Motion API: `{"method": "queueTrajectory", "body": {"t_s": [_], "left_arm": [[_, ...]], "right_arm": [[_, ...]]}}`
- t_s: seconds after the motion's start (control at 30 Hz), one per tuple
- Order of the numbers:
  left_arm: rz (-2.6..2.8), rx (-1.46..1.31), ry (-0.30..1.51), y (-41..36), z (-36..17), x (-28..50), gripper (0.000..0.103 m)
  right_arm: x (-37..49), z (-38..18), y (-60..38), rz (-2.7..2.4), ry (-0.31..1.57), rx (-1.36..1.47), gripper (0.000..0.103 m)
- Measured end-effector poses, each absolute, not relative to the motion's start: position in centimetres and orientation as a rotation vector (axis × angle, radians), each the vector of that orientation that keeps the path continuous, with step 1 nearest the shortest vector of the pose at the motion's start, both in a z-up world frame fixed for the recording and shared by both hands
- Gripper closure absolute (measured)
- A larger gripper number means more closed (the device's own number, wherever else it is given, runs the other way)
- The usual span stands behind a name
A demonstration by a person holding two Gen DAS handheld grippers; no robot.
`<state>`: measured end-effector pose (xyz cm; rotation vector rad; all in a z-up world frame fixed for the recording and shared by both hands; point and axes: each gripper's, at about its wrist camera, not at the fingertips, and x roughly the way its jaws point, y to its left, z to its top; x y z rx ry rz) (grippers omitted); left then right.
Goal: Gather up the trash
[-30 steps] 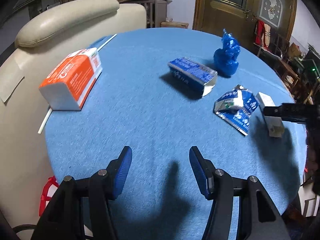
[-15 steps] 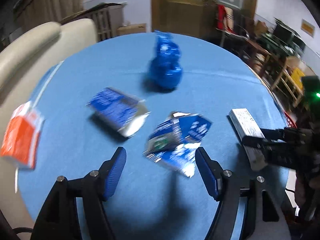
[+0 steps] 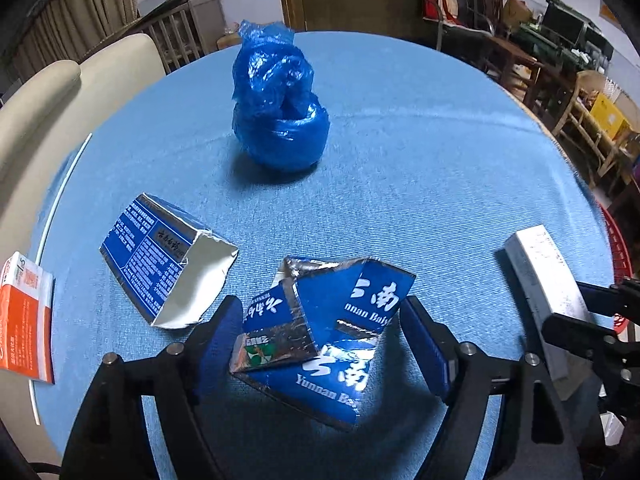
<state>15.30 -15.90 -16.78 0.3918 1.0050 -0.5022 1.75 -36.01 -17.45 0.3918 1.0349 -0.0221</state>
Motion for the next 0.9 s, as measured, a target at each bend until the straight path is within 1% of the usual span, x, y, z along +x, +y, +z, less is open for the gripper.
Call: {"method": "queueTrajectory", "body": {"t_s": [0.1,0.2,0.27,0.33,0.47,0.53,0.6,0.73,0.9], "left_arm": [[-0.525,0.387,1.013,-16.3,-16.8,15.5,0.022],[-0.543,0.402,1.023,-16.2,-17.1,15.5,0.016],[-0.530,0.424,1.025,-16.3,-17.4,15.5,0.016],[-0.529,0.419,1.027,-16.4,-17.6,15.6,0.013],[-0.528,0.373,1.046,-16.0,-17.6,16.6,0.013],[-0.524,0.334,1.041,-15.5,-17.7,17.2,0.016],[-0.530,0.317,1.030,-15.0,-17.6,17.3,0.016],[-0.521,0.314,1.000,-14.5,-17.0,16.4,0.017],[-0.477,0.336,0.933,-14.2,-14.8,14.4,0.017]], "right_arm": [[1.6,-17.4,-36.1,-0.012,1.027,0.408,0.054],[1.6,-17.4,-36.4,-0.005,1.020,0.429,0.054],[1.6,-17.4,-36.4,-0.004,1.018,0.434,0.054],[1.7,-17.5,-36.4,-0.003,1.015,0.438,0.054],[1.5,-17.5,-36.5,0.003,1.007,0.450,0.054],[1.4,-17.5,-36.5,0.005,1.006,0.452,0.054],[1.4,-17.5,-36.4,0.005,1.005,0.453,0.054],[1.3,-17.6,-36.4,-0.001,1.006,0.458,0.054],[1.1,-17.5,-36.3,-0.002,1.009,0.479,0.054]]}}
